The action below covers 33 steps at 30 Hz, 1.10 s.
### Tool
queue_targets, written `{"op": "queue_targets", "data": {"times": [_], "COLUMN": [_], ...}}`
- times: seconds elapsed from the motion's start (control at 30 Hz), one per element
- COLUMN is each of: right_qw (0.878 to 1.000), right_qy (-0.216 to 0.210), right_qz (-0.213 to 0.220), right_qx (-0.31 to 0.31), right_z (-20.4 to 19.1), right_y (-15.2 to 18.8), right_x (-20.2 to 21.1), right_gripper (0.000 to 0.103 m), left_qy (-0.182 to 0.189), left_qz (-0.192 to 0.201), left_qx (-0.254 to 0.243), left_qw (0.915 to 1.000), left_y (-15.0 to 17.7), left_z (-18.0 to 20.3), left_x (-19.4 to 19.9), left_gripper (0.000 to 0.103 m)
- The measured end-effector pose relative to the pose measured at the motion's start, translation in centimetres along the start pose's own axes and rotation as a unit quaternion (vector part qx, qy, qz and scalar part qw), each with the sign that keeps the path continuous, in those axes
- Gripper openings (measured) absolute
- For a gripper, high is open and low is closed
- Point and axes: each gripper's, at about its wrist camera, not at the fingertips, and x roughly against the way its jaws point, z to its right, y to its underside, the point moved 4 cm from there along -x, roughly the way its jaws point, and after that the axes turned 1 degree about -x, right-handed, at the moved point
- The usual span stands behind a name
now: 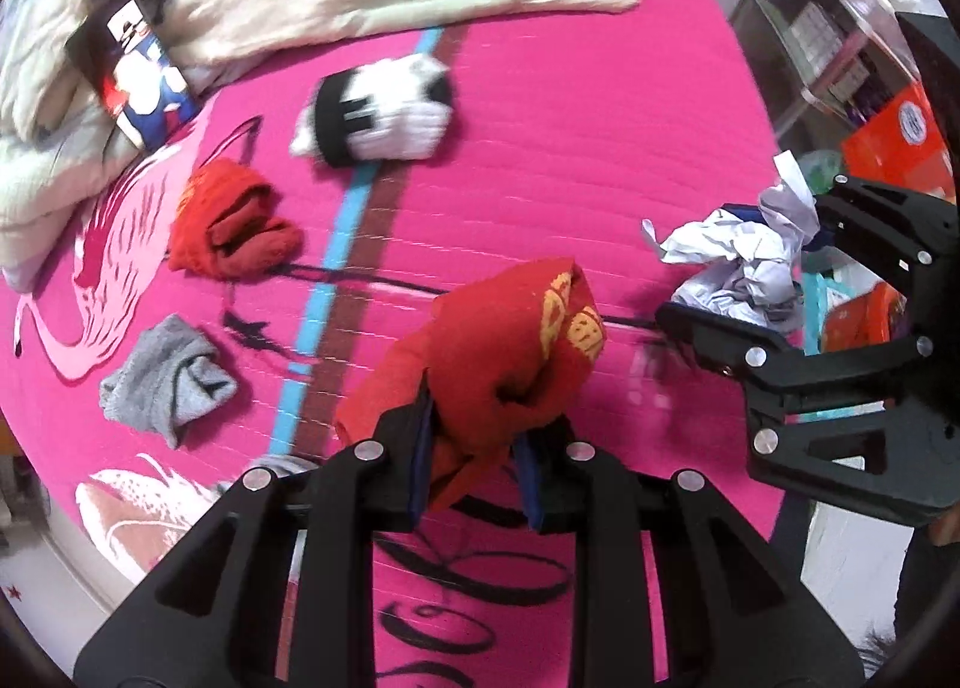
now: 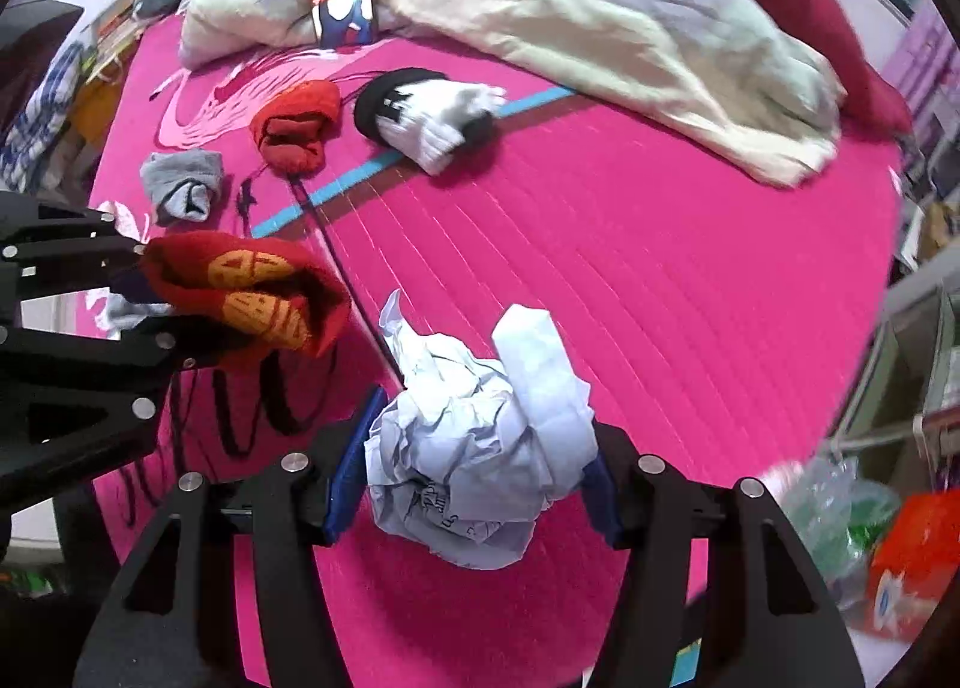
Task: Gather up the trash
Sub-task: 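Carry the red sock and paper over the black bin and open both tools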
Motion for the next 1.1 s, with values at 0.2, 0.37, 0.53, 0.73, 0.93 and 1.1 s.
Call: {"op": "queue_targets", "data": {"times": [0.2, 0.37, 0.53, 0.73, 0.93, 1.1], "right_qw": [0.999, 0.997, 0.993, 0.986, 0.974, 0.961], "right_qy": [0.015, 0.026, 0.036, 0.049, 0.072, 0.093], "right_qz": [0.001, 0.002, 0.010, 0.020, 0.030, 0.030], "right_qx": [-0.042, -0.078, -0.114, -0.160, -0.212, -0.258], "right_z": [2.9, 5.6, 8.1, 11.2, 15.0, 18.4], "right_y": [4.4, 8.1, 11.0, 14.4, 17.9, 21.0], "right_x": [2.4, 4.1, 5.7, 7.5, 9.1, 9.9], "right_gripper": [0.056, 0.056, 0.056, 0.056, 0.056, 0.056], "left_qy": [0.006, 0.013, 0.017, 0.024, 0.039, 0.060], "left_qz": [-0.003, -0.006, -0.010, -0.018, -0.024, -0.033], "left_qx": [-0.044, -0.079, -0.115, -0.154, -0.197, -0.233], "left_qw": [0.9990, 0.9968, 0.9931, 0.9877, 0.9794, 0.9700], "left_y": [0.5, 0.8, 0.6, -0.2, -1.1, -1.9], "left_z": [5.2, 9.2, 13.3, 17.5, 22.5, 27.2], "left_x": [0.0, -0.2, -0.5, -1.8, -3.1, -4.7], "left_gripper": [0.024, 0.024, 0.024, 0.024, 0.024, 0.024]}}
